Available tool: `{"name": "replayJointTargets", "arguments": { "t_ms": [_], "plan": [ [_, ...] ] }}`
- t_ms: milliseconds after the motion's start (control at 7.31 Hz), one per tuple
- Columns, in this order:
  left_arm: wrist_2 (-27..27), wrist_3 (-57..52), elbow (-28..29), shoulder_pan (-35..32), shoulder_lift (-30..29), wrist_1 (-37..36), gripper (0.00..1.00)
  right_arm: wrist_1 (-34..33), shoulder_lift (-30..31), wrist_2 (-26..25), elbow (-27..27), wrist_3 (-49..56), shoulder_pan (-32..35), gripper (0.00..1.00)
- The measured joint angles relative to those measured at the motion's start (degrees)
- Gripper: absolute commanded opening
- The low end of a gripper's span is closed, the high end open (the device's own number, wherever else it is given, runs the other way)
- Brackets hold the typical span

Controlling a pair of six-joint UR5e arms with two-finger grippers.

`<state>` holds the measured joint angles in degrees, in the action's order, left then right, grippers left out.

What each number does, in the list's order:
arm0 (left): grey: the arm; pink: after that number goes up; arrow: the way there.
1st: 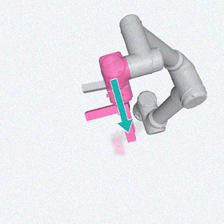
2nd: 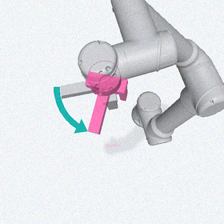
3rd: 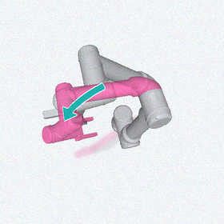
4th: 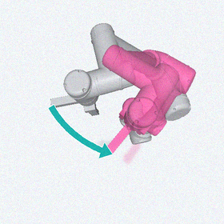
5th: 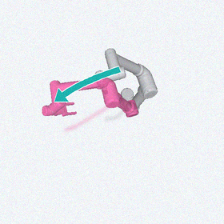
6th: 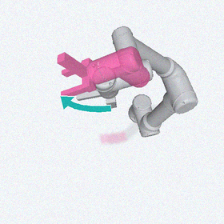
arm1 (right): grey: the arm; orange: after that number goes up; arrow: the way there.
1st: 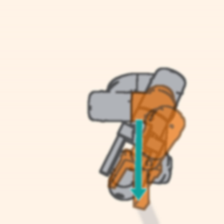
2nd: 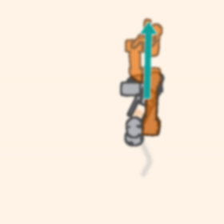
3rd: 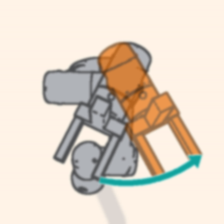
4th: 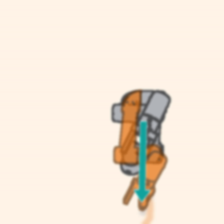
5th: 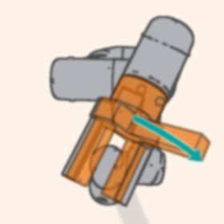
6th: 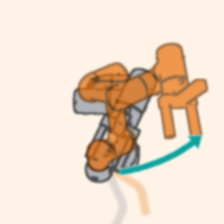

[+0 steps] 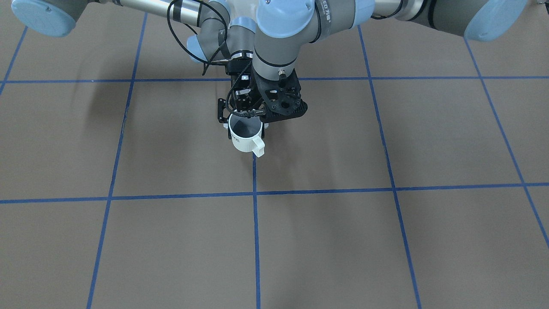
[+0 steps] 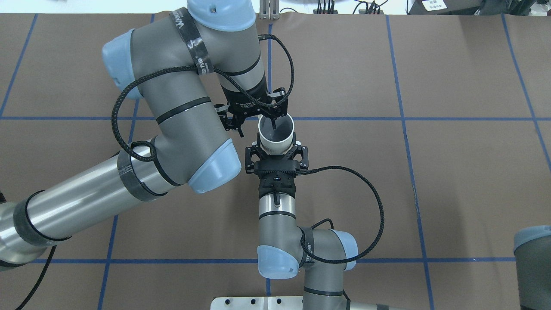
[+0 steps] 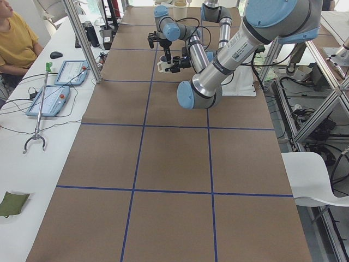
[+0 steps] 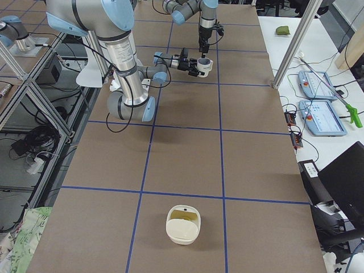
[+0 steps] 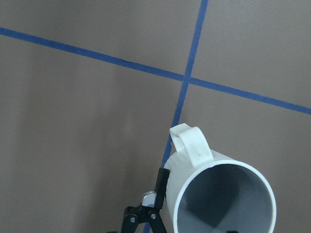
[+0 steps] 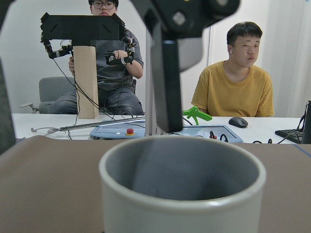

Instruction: Left arm hands cup to right arm to dump lemon

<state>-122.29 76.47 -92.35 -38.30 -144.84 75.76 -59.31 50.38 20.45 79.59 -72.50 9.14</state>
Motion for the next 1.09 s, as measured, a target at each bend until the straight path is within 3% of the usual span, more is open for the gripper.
{"name": "replayJointTargets", "arguments": {
  "t_ms": [411,547,684,821,958,1095],
  "plan": [
    [0.8,-0.1,0.8,0.5,-0.1,0.0,0.57,0.0,-0.1,-0.7,0.4,0.8,-0.2,0.34],
    [0.9,-0.1,0.9,0.5,-0.1,0.0,0.41,0.1,-0.1,-1.2,0.5,0.9,-0.4,0.35],
    [1.0,-0.1,0.9,0.5,-0.1,0.0,0.17,0.1,-0.1,-1.4,0.5,0.9,-0.5,0.37],
    [1.1,-0.1,0.9,0.6,-0.1,0.0,0.00,0.1,-0.1,-1.5,0.5,1.0,-0.5,0.44],
    [1.1,-0.1,0.9,0.6,-0.2,0.0,0.00,0.1,-0.1,-1.5,0.6,1.0,-0.5,0.49],
    [1.2,-0.1,1.0,0.6,-0.2,0.0,0.00,0.2,-0.1,-1.4,0.8,1.0,-0.5,0.99]
  ]
}}
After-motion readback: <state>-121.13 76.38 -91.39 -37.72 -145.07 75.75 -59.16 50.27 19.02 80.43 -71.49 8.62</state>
